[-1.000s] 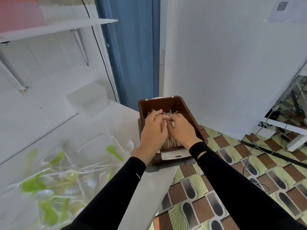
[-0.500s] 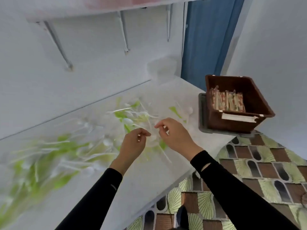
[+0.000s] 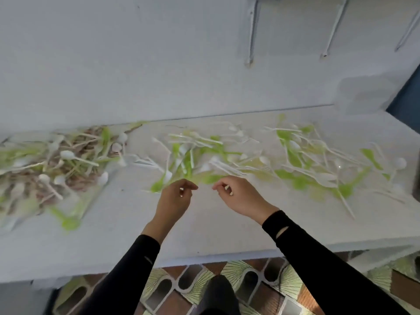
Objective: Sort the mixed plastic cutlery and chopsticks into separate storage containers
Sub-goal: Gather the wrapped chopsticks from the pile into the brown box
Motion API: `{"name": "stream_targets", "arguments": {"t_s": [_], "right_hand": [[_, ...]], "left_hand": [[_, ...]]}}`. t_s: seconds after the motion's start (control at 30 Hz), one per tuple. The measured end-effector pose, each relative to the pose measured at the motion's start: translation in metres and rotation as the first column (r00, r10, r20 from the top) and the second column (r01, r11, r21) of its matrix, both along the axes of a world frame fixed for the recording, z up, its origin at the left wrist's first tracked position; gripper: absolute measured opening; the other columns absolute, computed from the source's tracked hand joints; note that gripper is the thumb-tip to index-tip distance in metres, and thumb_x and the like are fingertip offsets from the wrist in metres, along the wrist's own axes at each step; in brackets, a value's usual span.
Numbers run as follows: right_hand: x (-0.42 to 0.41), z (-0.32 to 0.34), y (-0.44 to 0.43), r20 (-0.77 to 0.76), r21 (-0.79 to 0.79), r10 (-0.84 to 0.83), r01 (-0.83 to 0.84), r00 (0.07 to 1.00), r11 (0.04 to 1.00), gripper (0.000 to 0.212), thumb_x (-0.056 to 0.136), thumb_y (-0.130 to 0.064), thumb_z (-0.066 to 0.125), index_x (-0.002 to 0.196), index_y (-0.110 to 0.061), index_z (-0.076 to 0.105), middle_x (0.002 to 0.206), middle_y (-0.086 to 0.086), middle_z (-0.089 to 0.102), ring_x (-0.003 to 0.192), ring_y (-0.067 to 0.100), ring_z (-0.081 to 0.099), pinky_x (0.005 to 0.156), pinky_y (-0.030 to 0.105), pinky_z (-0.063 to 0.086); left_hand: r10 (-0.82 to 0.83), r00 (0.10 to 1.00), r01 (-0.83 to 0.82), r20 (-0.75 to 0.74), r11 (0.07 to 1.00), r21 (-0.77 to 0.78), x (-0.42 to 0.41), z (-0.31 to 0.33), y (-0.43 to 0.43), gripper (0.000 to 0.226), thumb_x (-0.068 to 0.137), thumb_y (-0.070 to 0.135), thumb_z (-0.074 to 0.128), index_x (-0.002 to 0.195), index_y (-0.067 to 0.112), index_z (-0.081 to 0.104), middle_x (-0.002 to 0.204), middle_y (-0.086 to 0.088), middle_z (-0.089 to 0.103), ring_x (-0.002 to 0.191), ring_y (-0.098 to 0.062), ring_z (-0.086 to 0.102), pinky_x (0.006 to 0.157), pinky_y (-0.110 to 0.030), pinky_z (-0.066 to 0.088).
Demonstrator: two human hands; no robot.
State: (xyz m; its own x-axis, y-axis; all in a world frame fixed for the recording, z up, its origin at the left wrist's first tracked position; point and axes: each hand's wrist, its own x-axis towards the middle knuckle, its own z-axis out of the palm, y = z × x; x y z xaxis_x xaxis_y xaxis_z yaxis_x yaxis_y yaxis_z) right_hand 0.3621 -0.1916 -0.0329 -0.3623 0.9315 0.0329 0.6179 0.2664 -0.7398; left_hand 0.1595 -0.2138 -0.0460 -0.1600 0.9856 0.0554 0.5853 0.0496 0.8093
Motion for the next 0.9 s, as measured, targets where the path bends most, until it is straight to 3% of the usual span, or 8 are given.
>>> {"name": "stream_targets", "arguments": {"t_s": [0.17,0.4,0.6,0.7,0.9], "right_hand": [[-0.095,0.002,0.013,0.014,-0.005,0.162,-0.162,0.987,0.987,0.022,0.098,-0.026,0.049,0.101,-0.028,0.07,0.102,-0.018,0.063,0.08,0.003,0.058,0.073,0.022,0.047],[-0.242,-0.003,0.037,0.014,-0.017,0.31,-0.31,0.951,0.951,0.02,0.098,-0.026,0.049,0.1,-0.029,0.068,0.103,-0.016,0.064,0.072,0.001,0.054,0.074,0.025,0.049],[-0.365,-0.003,0.05,0.051,-0.07,0.407,-0.403,0.912,0.913,0.022,0.099,-0.025,0.048,0.106,-0.023,0.069,0.11,-0.015,0.061,0.078,-0.001,0.053,0.071,0.022,0.044],[-0.422,-0.008,0.058,0.078,-0.082,0.407,-0.401,0.91,0.913,0.019,0.098,-0.022,0.05,0.102,-0.018,0.069,0.099,-0.018,0.054,0.081,-0.006,0.049,0.076,0.024,0.042],[-0.474,-0.037,0.078,0.195,-0.047,0.244,-0.239,0.95,0.97,0.015,0.097,-0.023,0.054,0.098,-0.013,0.065,0.108,-0.002,0.048,0.105,0.017,0.049,0.09,0.034,0.046]], "left_hand": [[0.204,0.979,-0.204,0.015,0.979,0.0,-0.093,-0.002,-0.023,0.039,0.086,0.002,0.05,0.075,0.036,0.066,0.087,0.013,0.071,0.076,-0.015,0.068,0.065,-0.021,0.049],[0.341,0.94,-0.34,0.011,0.938,-0.07,-0.226,-0.007,-0.039,0.037,0.088,0.003,0.047,0.079,0.031,0.069,0.082,0.012,0.069,0.073,-0.019,0.065,0.056,-0.027,0.048],[0.403,0.914,-0.405,-0.042,0.912,-0.061,-0.341,0.0,-0.042,0.04,0.087,0.001,0.049,0.076,0.036,0.066,0.087,0.018,0.07,0.082,-0.011,0.066,0.074,-0.029,0.053],[0.411,0.912,-0.411,-0.024,0.908,-0.08,-0.396,0.001,-0.045,0.04,0.086,0.0,0.05,0.076,0.034,0.067,0.083,0.025,0.071,0.08,-0.006,0.065,0.078,-0.024,0.052],[0.319,0.945,-0.325,-0.074,0.941,-0.091,-0.469,-0.003,-0.027,0.041,0.087,-0.001,0.052,0.075,0.036,0.065,0.084,0.022,0.07,0.084,0.006,0.062,0.077,-0.015,0.047]]}}
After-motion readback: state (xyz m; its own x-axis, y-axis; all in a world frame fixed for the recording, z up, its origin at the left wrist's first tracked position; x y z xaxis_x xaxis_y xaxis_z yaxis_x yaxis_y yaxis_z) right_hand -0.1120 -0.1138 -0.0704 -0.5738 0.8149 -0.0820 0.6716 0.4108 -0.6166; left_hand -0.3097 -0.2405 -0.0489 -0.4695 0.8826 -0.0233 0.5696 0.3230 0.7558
